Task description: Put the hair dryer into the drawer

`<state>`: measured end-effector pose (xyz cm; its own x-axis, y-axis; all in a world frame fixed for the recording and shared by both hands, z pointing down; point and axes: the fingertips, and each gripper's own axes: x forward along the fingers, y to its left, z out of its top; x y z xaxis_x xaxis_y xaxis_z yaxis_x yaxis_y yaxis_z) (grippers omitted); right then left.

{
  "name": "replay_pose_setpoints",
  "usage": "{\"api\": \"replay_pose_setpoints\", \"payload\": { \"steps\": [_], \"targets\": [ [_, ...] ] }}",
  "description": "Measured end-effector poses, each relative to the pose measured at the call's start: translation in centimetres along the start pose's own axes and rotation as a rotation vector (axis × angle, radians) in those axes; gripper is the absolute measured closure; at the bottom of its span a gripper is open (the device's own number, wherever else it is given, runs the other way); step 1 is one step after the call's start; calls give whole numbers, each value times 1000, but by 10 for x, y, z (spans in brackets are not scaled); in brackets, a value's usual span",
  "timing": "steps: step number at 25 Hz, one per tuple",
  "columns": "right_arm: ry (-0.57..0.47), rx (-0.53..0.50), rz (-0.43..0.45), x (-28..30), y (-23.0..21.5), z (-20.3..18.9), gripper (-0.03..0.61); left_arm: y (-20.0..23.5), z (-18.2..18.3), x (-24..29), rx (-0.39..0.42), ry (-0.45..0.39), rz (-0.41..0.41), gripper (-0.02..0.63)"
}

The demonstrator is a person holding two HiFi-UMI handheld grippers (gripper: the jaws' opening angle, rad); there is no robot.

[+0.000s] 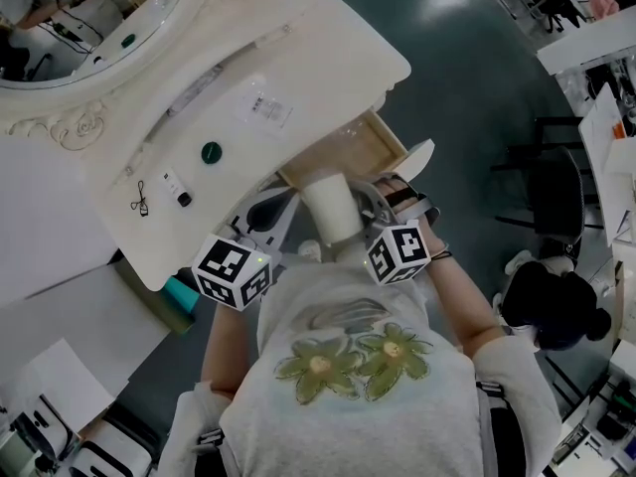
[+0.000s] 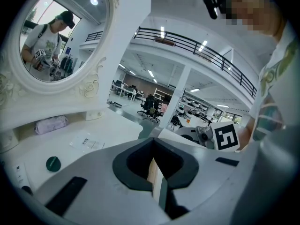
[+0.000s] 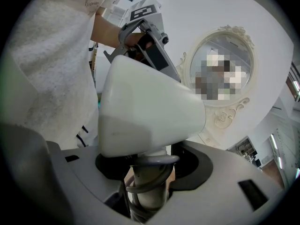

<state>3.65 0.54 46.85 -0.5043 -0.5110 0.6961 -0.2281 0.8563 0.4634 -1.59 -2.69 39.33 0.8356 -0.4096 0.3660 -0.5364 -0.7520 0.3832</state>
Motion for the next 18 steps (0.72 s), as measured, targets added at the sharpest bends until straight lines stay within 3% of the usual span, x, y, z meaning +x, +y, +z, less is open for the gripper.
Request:
{"api": "replay_pose_setpoints", "payload": {
  "steps": [18],
  "targets": [
    [19, -18, 56, 10, 4, -19, 333, 2, -1, 1, -14, 2, 28, 604]
  ]
}}
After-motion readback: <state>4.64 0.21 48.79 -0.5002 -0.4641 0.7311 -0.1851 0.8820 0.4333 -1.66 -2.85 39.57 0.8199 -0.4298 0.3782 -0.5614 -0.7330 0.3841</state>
